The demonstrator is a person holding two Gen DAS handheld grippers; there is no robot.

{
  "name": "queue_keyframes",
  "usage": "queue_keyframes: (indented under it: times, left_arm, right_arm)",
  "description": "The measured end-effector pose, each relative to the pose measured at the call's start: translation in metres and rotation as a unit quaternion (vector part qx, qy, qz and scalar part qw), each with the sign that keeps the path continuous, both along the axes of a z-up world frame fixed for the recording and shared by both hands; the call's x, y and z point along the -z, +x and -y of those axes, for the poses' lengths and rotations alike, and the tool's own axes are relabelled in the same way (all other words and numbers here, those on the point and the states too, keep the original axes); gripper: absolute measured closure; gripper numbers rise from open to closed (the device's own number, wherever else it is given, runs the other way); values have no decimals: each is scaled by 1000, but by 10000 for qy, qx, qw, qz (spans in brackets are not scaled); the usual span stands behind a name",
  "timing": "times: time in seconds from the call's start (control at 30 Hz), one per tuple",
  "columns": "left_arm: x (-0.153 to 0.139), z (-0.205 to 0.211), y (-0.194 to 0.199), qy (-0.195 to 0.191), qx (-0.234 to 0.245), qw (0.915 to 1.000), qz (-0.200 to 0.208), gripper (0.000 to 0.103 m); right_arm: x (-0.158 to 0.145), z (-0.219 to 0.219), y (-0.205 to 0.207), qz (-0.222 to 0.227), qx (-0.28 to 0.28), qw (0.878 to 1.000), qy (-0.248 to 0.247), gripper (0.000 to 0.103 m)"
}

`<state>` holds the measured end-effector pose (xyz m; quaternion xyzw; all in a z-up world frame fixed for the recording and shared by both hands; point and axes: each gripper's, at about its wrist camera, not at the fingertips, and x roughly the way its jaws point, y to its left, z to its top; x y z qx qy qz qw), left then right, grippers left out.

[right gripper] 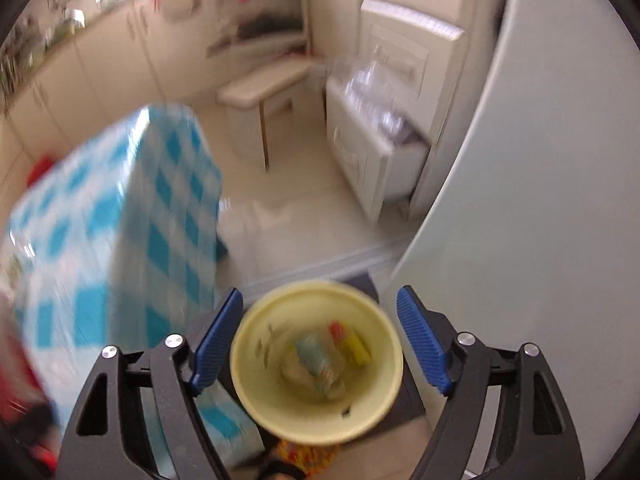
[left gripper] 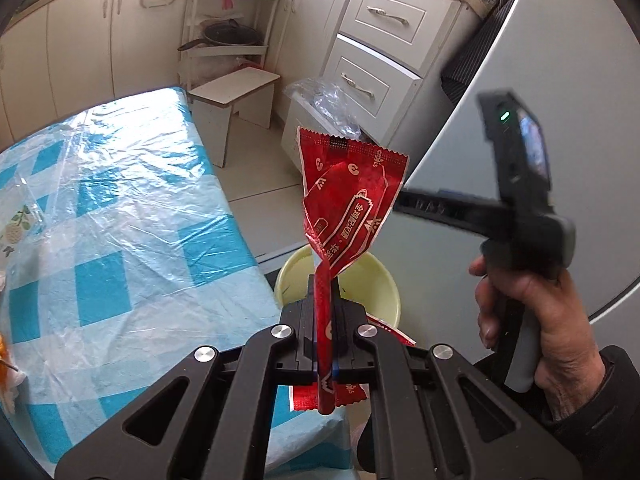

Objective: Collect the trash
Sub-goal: 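Drop the red wrapper into the yellow bowl by opening the left gripper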

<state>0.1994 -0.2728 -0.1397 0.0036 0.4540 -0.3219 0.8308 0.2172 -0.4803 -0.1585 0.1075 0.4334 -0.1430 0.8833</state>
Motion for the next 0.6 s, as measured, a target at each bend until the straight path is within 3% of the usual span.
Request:
queue_keyframes:
  times: [0.13, 0.2, 0.4, 0.6]
  left_arm:
    - [23, 37, 9, 111, 177, 9993, -301, 99]
    - [36, 56, 14, 222, 265, 9984, -444, 99]
    - [64, 90, 25, 487, 369, 9957, -694, 70]
    - [64, 92, 25, 544, 313, 9958, -670, 60]
  right_arm:
    - [-43, 1, -25, 1231, 273, 9916, -278, 15]
    - [-53, 1, -31, 1541, 315, 9871, -308, 15]
    - [-58, 13, -31, 1738, 415, 9839, -51, 15]
    - [-62, 16, -28, 1855, 439, 9817, 14, 15]
